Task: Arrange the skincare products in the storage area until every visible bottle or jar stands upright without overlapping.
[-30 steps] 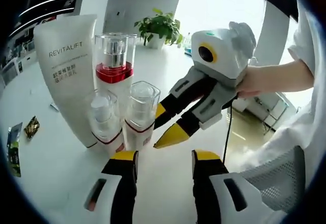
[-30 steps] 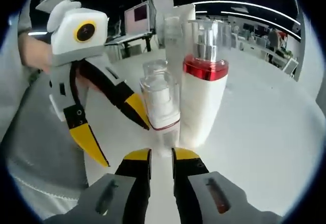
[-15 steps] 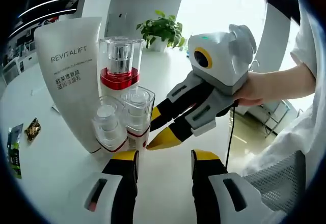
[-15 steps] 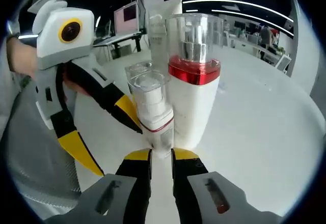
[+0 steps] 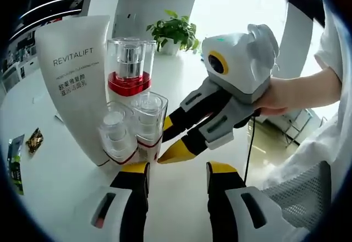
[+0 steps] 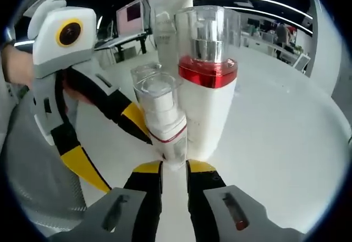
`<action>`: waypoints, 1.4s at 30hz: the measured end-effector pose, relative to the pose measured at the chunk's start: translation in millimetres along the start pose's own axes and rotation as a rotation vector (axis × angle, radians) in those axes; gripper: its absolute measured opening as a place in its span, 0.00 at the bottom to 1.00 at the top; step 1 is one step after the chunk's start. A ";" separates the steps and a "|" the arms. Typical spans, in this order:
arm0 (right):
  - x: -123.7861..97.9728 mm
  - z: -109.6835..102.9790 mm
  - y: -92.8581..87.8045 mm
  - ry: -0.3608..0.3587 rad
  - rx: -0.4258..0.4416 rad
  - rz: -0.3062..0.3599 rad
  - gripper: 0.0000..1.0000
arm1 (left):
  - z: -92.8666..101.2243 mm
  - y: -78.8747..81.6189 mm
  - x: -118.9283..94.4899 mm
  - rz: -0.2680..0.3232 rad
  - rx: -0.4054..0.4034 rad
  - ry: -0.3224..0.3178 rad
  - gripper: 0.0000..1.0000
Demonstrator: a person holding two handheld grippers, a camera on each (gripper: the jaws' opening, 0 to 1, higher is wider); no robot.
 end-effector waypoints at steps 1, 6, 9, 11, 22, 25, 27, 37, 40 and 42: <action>-1.6 0.3 0.4 -0.005 0.004 -0.002 0.18 | 0.2 -0.4 -0.7 -0.003 0.002 -0.001 0.35; -11.6 -1.4 3.9 -0.033 0.032 -0.005 0.22 | 4.1 0.4 -9.8 0.000 0.012 -0.005 0.36; -18.0 -5.3 6.5 -0.050 0.054 -0.006 0.24 | 5.9 -0.1 -15.2 0.003 0.020 -0.007 0.37; -20.8 -8.6 7.2 -0.064 0.064 -0.008 0.26 | 9.0 0.1 -19.6 0.004 0.024 -0.009 0.38; -37.0 -33.6 25.3 -0.129 0.133 -0.005 0.44 | 5.3 -13.6 -73.0 0.047 -0.006 0.030 0.45; -40.0 -41.7 28.4 -0.140 0.143 -0.014 0.51 | 2.5 -19.2 -92.9 0.062 -0.019 0.048 0.46; -42.4 -48.2 30.4 -0.153 0.137 -0.017 0.53 | 2.8 -20.4 -103.0 0.079 -0.036 0.056 0.48; -57.5 -71.3 43.4 -0.180 0.205 0.022 0.60 | -4.1 -33.3 -160.7 0.170 -0.067 0.116 0.64; -61.7 -77.2 48.4 -0.187 0.221 0.036 0.61 | -5.0 -39.9 -179.4 0.189 -0.077 0.141 0.68; -63.6 -81.6 49.9 -0.193 0.222 0.037 0.61 | -7.7 -45.7 -192.4 0.206 -0.092 0.163 0.71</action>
Point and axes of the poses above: the point that each gripper's makers call its tool centre point, and the gripper's own axes: x roughly forward along the fingers, z roughly to its right, y roughly out of its top, the point moved 6 cm from there along -x, roughly backward along the fingers, and after that the axes turned 10 degrees about -y, right-handed, at the moved point
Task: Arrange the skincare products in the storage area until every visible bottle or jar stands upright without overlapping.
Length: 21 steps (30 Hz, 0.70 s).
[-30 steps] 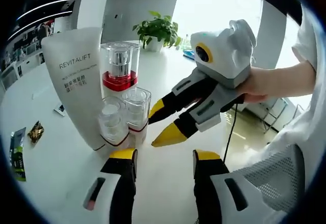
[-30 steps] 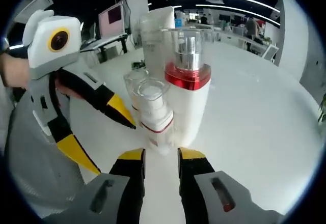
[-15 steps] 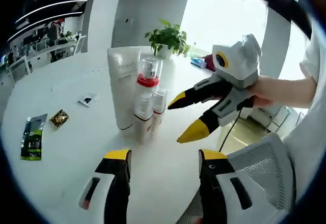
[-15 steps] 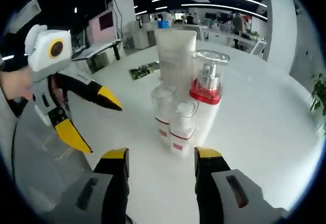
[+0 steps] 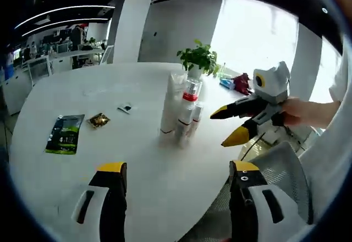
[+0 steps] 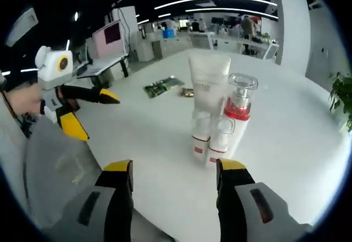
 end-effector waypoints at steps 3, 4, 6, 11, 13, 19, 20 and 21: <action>-3.0 -4.3 -1.9 -0.002 -0.007 -0.001 0.63 | -6.9 -2.9 -15.7 0.028 -0.025 0.027 0.78; -4.0 -5.2 -2.7 -0.004 -0.010 -0.003 0.64 | -9.4 -4.0 -24.4 0.036 -0.037 0.027 0.78; -9.1 -11.0 -5.6 -0.009 -0.012 -0.005 0.66 | -10.6 -4.9 -37.2 0.047 -0.045 0.039 0.79; -17.1 -17.1 -5.5 -0.015 0.000 0.001 0.70 | -18.4 -9.3 -65.7 0.066 -0.054 0.062 0.84; -20.1 -19.9 -5.7 -0.016 0.010 0.004 0.72 | -21.2 -12.0 -76.9 0.074 -0.060 0.068 0.85; -26.1 -29.0 -3.9 -0.012 0.082 0.047 0.78 | -33.8 -22.6 -100.9 0.106 -0.098 0.114 0.99; -26.6 -30.9 -4.4 -0.009 0.088 0.050 0.79 | -33.7 -23.7 -104.0 0.113 -0.111 0.121 0.99; -27.5 -33.7 -5.6 -0.006 0.098 0.060 0.81 | -35.4 -25.6 -108.2 0.126 -0.135 0.138 0.99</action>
Point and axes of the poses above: the point that each gripper's makers call its tool centre point, and the gripper's own axes: x roughly forward along the fingers, z roughly to its right, y roughly out of its top, the point moved 6 cm from there along -x, roughly backward along the fingers, and after that the axes turned 10 degrees about -y, right-handed, at the moved point
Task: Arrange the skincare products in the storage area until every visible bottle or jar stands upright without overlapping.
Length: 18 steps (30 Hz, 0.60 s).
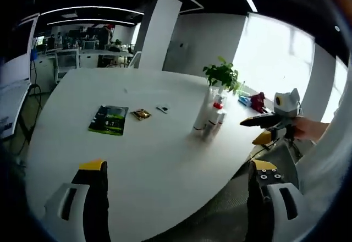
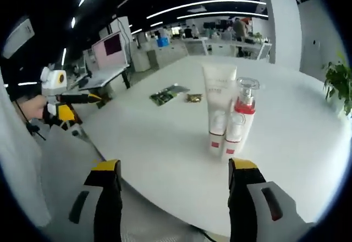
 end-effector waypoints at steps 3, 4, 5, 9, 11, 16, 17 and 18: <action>-3.2 -4.1 -3.2 0.008 0.029 0.016 0.86 | -10.0 -5.4 -9.9 -0.009 -0.019 0.046 0.99; -4.8 -5.3 -4.6 0.009 0.029 0.016 0.89 | -11.5 -6.0 -12.3 -0.009 -0.012 0.054 0.99; -6.4 -7.6 -6.3 0.016 0.024 0.020 0.92 | -12.8 -7.0 -15.8 -0.006 -0.009 0.057 0.99; -8.2 -9.7 -13.3 0.032 0.046 0.017 0.99 | -19.5 -9.4 -21.1 -0.013 -0.004 0.075 0.99; -7.7 -9.5 -15.8 0.031 0.056 0.025 1.00 | -21.5 -10.1 -21.5 -0.018 -0.004 0.079 0.99; -7.4 -10.4 -14.5 0.018 0.044 0.035 1.00 | -22.4 -8.8 -18.4 -0.030 -0.022 0.078 0.99; -6.3 -9.2 -15.5 0.015 0.044 0.032 1.00 | -22.3 -8.8 -17.8 -0.030 -0.023 0.076 0.99; -5.8 -8.2 -15.8 0.011 0.047 0.031 1.00 | -22.3 -8.8 -16.8 -0.029 -0.024 0.078 0.99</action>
Point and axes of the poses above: the point that each gripper's makers call its tool centre point, and the gripper's own axes: x roughly forward along the fingers, z roughly to its right, y roughly out of its top, the point moved 6 cm from there along -x, roughly backward along the fingers, and after that the axes turned 10 degrees about -y, right-handed, at the moved point
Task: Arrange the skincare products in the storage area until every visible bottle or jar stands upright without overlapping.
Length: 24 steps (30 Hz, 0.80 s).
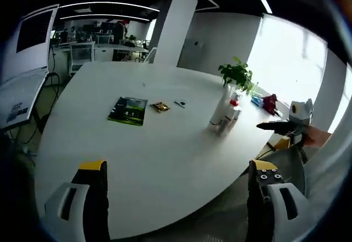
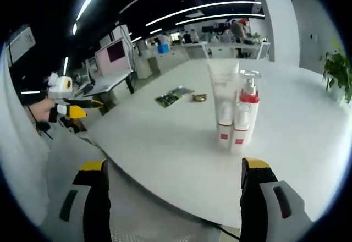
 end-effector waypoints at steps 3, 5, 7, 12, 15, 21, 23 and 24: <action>-0.2 -1.6 0.8 0.004 0.002 0.003 1.00 | 2.1 0.2 1.8 0.000 0.000 -0.001 0.99; 1.0 -2.0 -0.1 0.001 -0.002 0.000 1.00 | 3.2 -0.2 3.0 -0.003 -0.001 0.000 0.99; 2.6 -4.2 -0.5 0.001 -0.011 -0.005 1.00 | 2.3 -0.3 3.7 -0.007 -0.002 0.002 0.99; 3.4 -4.0 -2.1 0.003 -0.014 -0.014 0.99 | 1.6 1.1 8.2 -0.016 -0.006 0.010 0.99; 4.0 -1.8 -3.5 0.006 0.002 -0.017 0.99 | -0.7 -0.2 13.0 -0.053 0.006 0.019 0.99; 3.5 -5.2 -4.1 0.013 0.016 -0.025 0.99 | -5.8 3.5 26.6 -0.109 0.025 0.027 0.99; 3.7 -5.8 -4.6 0.019 0.014 -0.031 0.99 | -9.9 7.9 32.2 -0.121 0.030 0.030 0.99; 3.6 -6.1 -4.7 0.021 0.011 -0.034 0.99 | -11.9 11.2 35.5 -0.123 0.036 0.032 0.99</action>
Point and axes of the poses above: the point that each gripper's makers call its tool centre point, and the gripper's own axes: x roughly forward along the fingers, z roughly to its right, y roughly out of its top, the point moved 6 cm from there along -x, roughly backward along the fingers, and after that the axes turned 10 degrees about -y, right-handed, at the moved point
